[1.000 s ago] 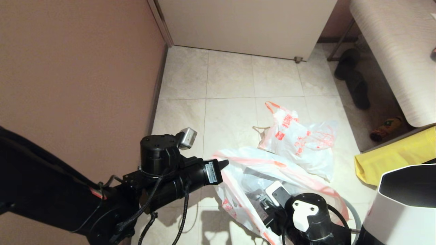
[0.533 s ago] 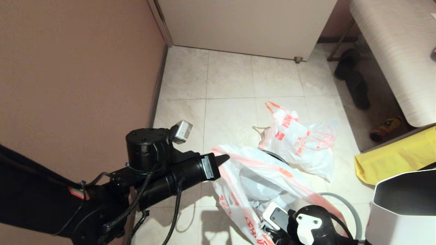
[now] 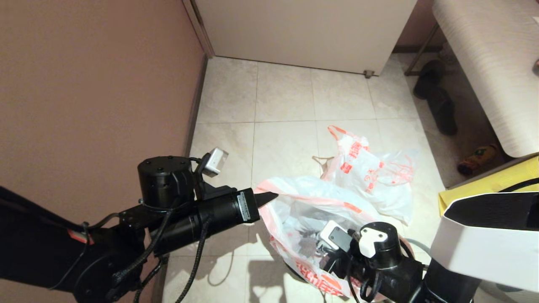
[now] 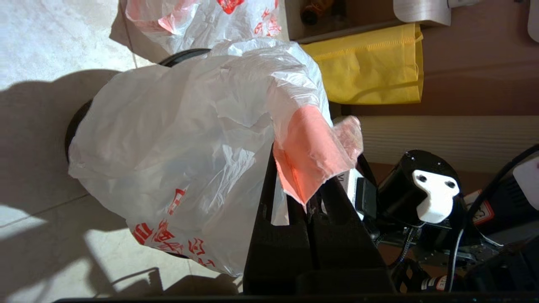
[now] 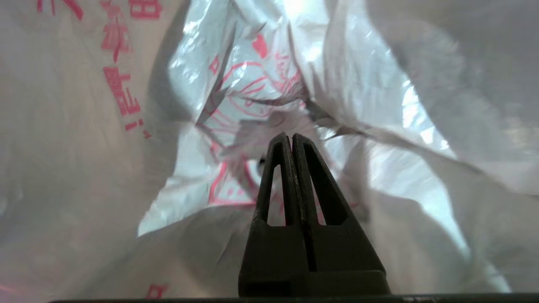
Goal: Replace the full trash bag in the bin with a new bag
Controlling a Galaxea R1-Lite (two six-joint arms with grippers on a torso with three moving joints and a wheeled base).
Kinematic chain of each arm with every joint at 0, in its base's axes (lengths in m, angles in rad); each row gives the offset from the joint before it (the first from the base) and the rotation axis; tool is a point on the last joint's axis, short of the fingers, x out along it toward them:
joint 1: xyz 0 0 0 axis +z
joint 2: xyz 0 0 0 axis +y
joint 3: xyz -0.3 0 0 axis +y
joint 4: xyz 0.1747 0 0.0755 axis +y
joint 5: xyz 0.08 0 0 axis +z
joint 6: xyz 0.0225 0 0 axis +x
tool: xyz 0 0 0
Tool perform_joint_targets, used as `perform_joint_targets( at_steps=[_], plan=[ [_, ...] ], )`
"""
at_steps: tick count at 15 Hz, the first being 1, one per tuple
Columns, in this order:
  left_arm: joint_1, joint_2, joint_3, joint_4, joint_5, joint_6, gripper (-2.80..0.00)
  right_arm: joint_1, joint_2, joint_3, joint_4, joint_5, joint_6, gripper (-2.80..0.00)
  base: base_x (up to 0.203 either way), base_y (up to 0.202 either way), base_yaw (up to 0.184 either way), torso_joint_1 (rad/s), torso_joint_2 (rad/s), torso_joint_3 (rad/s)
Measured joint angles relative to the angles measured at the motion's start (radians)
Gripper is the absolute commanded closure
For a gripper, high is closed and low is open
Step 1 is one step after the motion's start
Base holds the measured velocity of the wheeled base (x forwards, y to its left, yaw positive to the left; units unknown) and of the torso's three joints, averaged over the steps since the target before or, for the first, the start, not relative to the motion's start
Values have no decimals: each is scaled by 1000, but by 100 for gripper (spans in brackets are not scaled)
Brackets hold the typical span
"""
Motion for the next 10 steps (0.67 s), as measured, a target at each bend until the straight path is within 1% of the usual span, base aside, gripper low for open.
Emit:
perform_joint_targets(
  at_steps=[1, 2, 4, 5, 6, 8, 10],
  plan=[
    [21, -2, 5, -3, -22, 2, 0, -4, 5, -16, 28, 26, 0, 0, 0, 0, 0, 0, 0, 0],
    [48, -4, 16, -3, -60, 4, 0, -5, 15, -44, 51, 50, 0, 0, 0, 0, 0, 0, 0, 0],
    [113, -9, 36, -8, -143, 15, 0, -10, 43, -120, 84, 69, -1, 0, 0, 0, 0, 0, 0, 0],
    [142, -13, 47, -17, -189, 35, 0, -12, 56, -160, 125, 75, -4, 0, 0, 0, 0, 0, 0, 0],
    [164, -15, 56, -25, -216, 50, 0, -15, 66, -196, 171, 81, -7, 0, 0, 0, 0, 0, 0, 0],
    [192, -23, 61, -27, -221, 64, 0, -39, 87, -274, 255, 87, -12, 0, 0, 0, 0, 0, 0, 0],
    [187, -28, 61, -24, -214, 88, 0, -60, 108, -347, 343, 85, -28, 0, 0, 0, 0, 0, 0, 0]
  ],
)
